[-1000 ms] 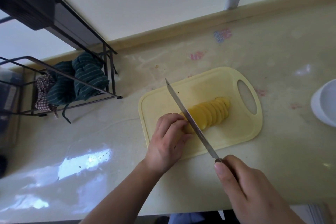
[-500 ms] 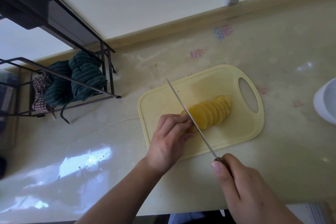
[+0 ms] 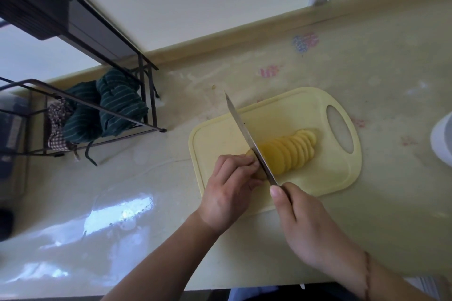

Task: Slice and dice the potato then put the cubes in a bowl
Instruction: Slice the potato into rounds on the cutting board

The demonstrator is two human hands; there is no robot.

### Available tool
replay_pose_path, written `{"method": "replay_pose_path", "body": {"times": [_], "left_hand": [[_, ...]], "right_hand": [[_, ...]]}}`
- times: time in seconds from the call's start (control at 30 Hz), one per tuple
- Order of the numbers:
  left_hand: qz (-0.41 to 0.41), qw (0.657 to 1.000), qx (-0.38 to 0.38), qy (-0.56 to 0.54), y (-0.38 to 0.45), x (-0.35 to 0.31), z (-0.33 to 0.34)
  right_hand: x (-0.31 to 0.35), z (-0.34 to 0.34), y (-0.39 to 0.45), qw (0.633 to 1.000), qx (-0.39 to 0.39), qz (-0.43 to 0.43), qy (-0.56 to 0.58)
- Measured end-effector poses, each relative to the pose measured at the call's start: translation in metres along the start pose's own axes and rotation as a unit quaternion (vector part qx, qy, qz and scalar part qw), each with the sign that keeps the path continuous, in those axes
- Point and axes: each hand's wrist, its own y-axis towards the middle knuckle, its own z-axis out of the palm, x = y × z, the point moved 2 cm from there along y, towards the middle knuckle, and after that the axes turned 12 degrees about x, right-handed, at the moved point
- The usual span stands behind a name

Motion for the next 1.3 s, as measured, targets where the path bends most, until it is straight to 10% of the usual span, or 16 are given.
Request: {"method": "replay_pose_path", "body": {"times": [0.5,1.3], "left_hand": [[-0.01,1.0,0.006,-0.012,-0.008,-0.002,-0.002],[-0.021,0.999,-0.03,-0.023,-0.003,0.0,0.005]], "right_hand": [[-0.014,-0.022,0.008,0.977,0.087,0.0,0.197],[0.013,-0.021,-0.052,0.999,-0.003,-0.034,-0.005]]}}
